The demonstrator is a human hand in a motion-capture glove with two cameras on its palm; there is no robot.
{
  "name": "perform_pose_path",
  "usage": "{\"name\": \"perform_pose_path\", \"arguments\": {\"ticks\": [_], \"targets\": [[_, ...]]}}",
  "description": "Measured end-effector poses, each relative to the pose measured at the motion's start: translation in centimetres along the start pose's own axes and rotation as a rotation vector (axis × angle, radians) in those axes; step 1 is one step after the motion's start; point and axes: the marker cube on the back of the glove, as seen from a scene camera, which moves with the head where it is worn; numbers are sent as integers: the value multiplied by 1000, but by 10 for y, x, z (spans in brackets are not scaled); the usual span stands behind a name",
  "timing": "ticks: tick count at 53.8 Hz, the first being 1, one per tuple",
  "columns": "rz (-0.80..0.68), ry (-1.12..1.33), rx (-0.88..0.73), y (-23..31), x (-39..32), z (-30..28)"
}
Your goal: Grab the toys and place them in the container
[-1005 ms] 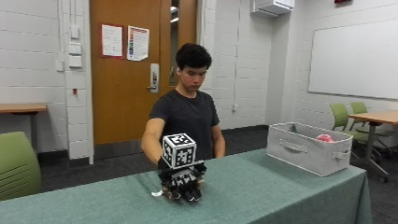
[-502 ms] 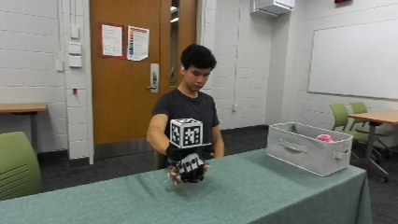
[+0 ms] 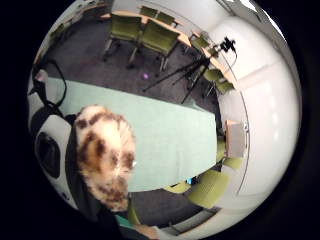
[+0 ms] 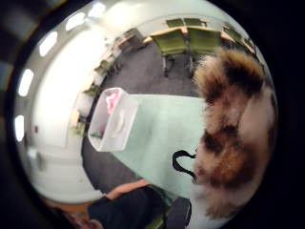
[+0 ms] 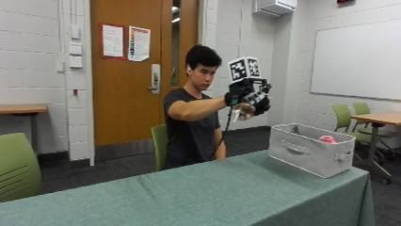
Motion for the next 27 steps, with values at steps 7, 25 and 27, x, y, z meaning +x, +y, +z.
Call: {"name": "perform_pose_path", "arguments": {"ticks": [7,25,27], "targets": [[-120,-5,54,-49,-101,-27],[-303,-139,56,-111,-340,-23],[-289,-149,45,-112,-362,-19]]}}
